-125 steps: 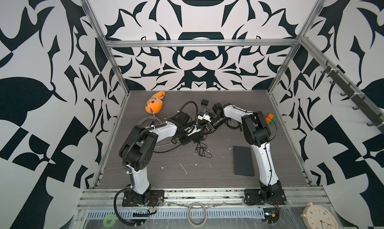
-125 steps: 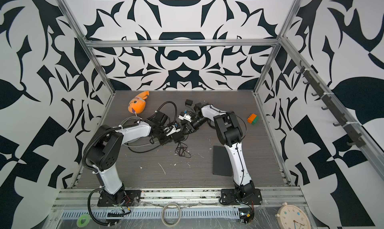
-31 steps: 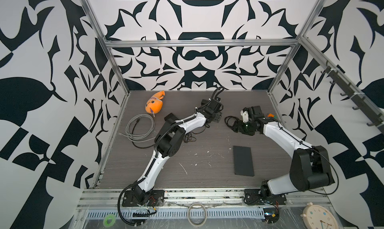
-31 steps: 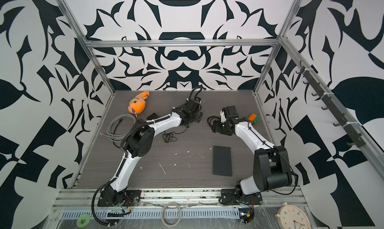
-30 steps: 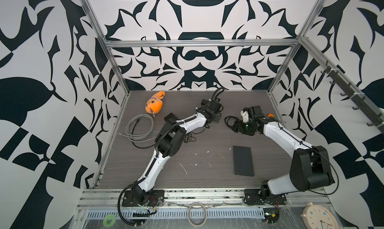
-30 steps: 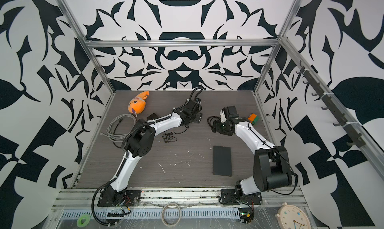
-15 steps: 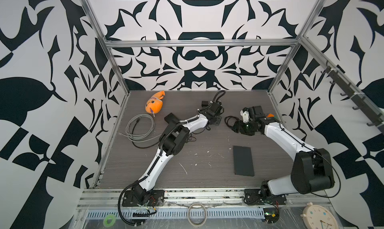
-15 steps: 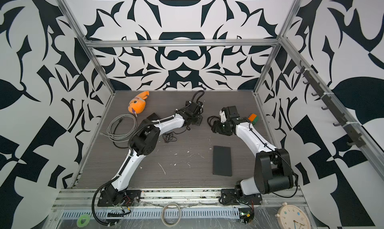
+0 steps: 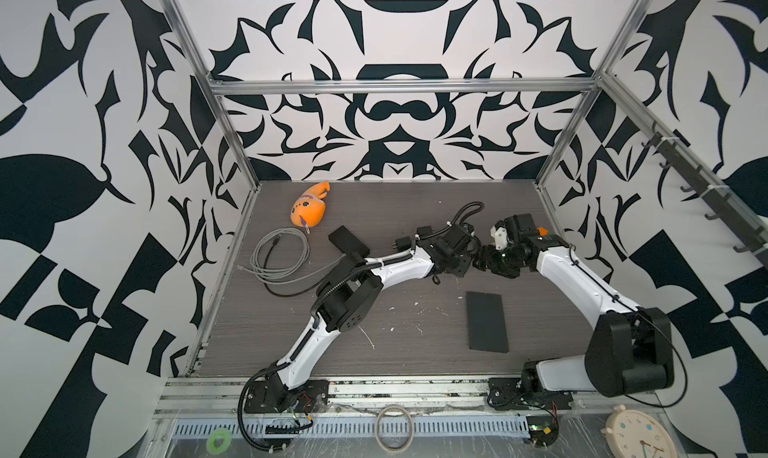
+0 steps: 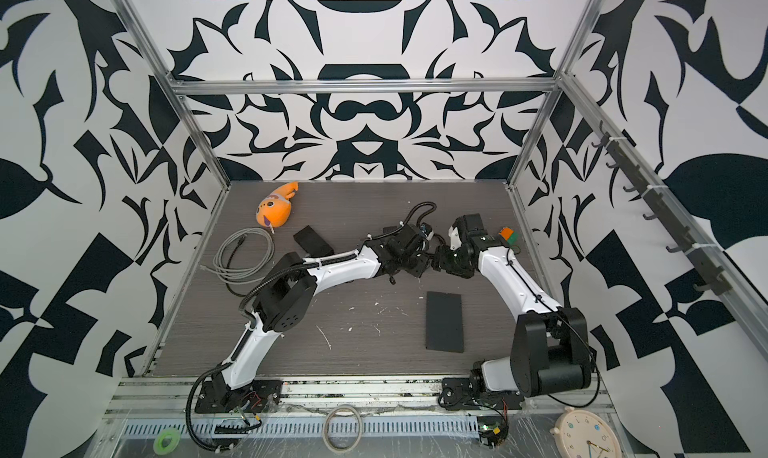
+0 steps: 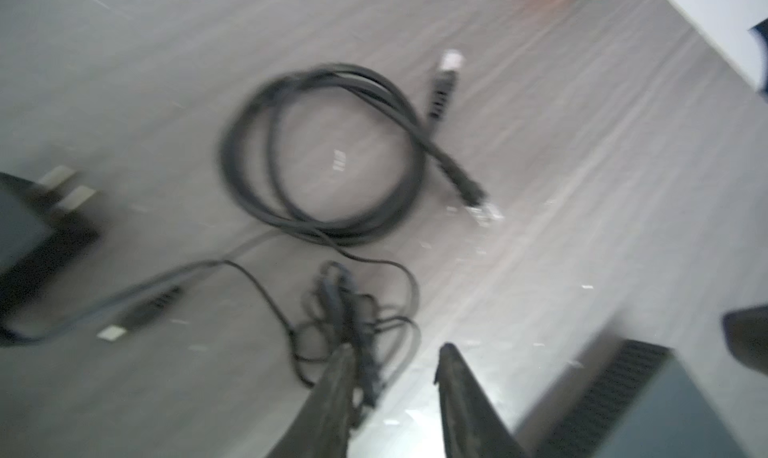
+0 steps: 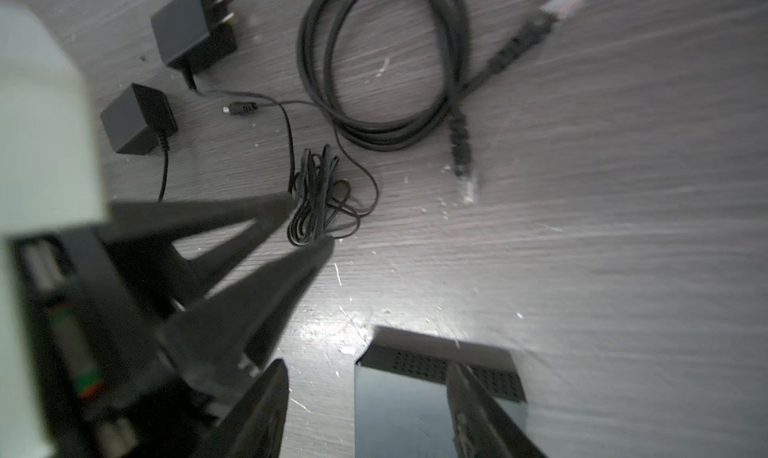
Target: Insert the plug into the switch port
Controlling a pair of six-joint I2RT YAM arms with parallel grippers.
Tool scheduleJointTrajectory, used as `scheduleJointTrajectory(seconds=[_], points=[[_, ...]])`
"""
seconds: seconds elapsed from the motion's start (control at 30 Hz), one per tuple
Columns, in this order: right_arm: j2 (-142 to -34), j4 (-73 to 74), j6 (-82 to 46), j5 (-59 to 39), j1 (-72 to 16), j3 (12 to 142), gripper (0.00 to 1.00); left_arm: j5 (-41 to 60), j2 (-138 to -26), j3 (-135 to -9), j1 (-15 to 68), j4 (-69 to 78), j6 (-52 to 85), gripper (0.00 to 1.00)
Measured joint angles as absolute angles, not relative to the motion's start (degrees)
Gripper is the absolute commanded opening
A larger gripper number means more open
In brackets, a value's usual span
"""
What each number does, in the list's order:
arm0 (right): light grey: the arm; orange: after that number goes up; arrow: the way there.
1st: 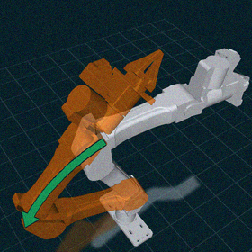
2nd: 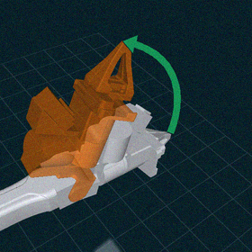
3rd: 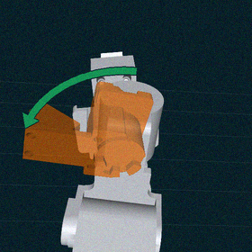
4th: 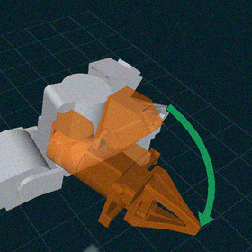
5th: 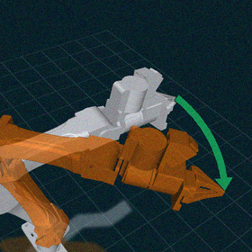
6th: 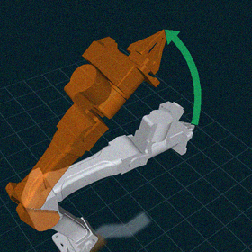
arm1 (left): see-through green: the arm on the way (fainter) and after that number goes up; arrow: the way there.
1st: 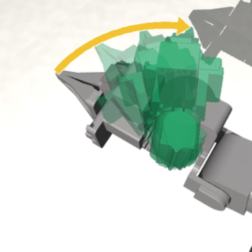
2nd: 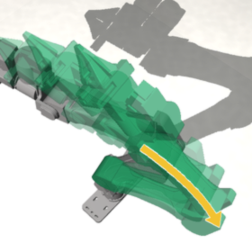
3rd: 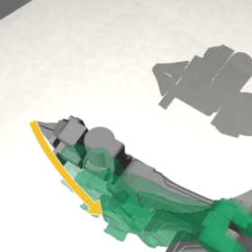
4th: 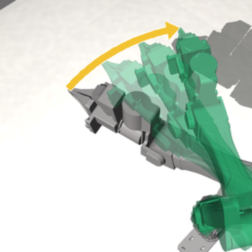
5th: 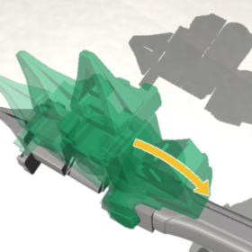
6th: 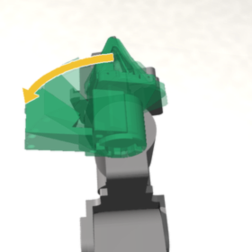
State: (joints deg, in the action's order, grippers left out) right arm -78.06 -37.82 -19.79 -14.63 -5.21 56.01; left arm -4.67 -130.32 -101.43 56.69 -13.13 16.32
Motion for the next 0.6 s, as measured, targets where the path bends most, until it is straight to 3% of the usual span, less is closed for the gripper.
scheduleJointTrajectory(seconds=[0.17,0.27,0.6], points=[[-73.9,-40.7,-21.2,-12.7,-3.7,52.8,0.73,-5.3,-129.0,-98.3,57.4,-13.1,17.6,0.65],[-71.6,-43.3,-21.7,-11.2,-3.7,50.7,0.79,-6.7,-124.4,-93.4,57.2,-14.0,17.7,0.71],[-69.5,-47.4,-24.3,-9.5,-3.7,46.1,0.82,-5.0,-104.9,-79.0,55.0,-11.3,22.1,0.69]])
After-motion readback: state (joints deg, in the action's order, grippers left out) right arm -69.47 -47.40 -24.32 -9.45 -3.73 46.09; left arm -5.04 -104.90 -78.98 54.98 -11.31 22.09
